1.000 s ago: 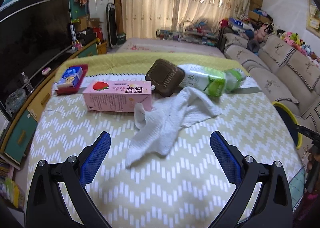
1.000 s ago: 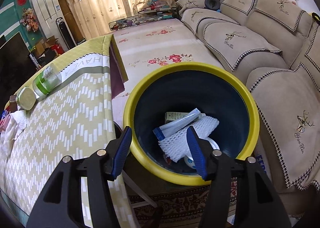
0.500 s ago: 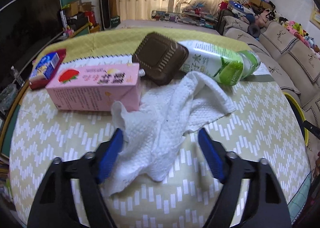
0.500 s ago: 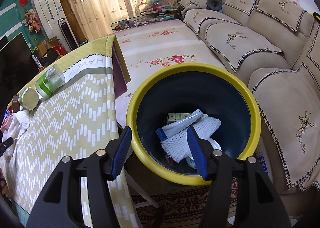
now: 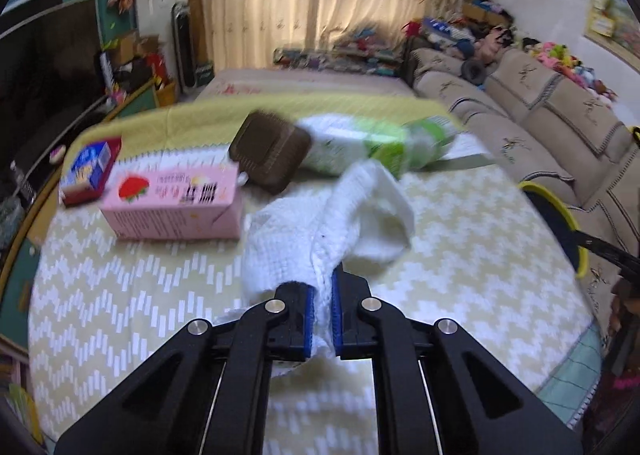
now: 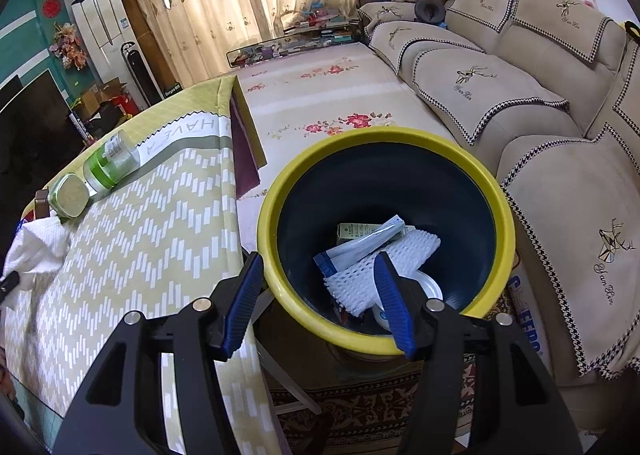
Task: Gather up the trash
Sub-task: 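Carry the tissue over the yellow bin and open the left gripper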
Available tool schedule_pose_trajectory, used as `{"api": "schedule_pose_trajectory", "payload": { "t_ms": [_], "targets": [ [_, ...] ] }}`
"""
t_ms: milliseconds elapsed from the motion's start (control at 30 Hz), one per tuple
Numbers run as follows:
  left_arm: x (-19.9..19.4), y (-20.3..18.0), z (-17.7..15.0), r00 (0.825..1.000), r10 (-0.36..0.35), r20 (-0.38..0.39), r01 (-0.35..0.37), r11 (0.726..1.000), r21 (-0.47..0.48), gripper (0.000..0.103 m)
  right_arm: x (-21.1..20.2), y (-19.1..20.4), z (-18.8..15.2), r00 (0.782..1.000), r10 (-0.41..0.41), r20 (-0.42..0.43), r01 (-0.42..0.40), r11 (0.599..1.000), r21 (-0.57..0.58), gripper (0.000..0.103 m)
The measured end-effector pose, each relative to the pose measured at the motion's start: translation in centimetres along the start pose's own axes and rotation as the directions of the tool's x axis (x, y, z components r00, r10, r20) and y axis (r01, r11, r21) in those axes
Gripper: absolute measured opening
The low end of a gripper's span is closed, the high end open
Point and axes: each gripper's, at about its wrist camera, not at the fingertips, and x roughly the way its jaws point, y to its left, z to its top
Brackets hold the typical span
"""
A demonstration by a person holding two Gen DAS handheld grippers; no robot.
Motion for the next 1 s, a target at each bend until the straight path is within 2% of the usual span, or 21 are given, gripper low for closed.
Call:
{"api": "schedule_pose_trajectory", "payload": {
  "t_ms": [233,500,700,867,1000],
  "targets": [
    [-6.0,-3.4,1.9,0.993,-0.08,0.087,0.074,0.995,0.073,0.008,-2.1,-0.9,-0.9,0.999,0.014,0.03,-0.015,1.0,0.013,0.055],
    [-8.6,-9.7,3.4,0.975,-0.206,0.088,0.188,0.966,0.176,0.008,-4.4,-3.2,-1.8,0.998,0.007,0.061,-0.01,0.999,0.041,0.055],
    [-8.6,-17.4,5.1,0.951,-0.302,0.065,0.269,0.912,0.31,0.008,-5.2,-6.3,-2.4,0.997,-0.023,0.073,0.016,0.996,0.09,0.055],
    [-6.4,-24.7,6.9,0.927,-0.374,-0.006,0.348,0.855,0.385,0.008,-5.4,-9.1,-2.8,0.996,-0.047,0.072,0.037,0.991,0.132,0.055],
    [-3.9,-29.6,8.4,0.915,-0.399,-0.061,0.387,0.824,0.415,0.008,-5.4,-11.0,-3.1,0.996,-0.062,0.067,0.052,0.987,0.154,0.055]
  ]
}}
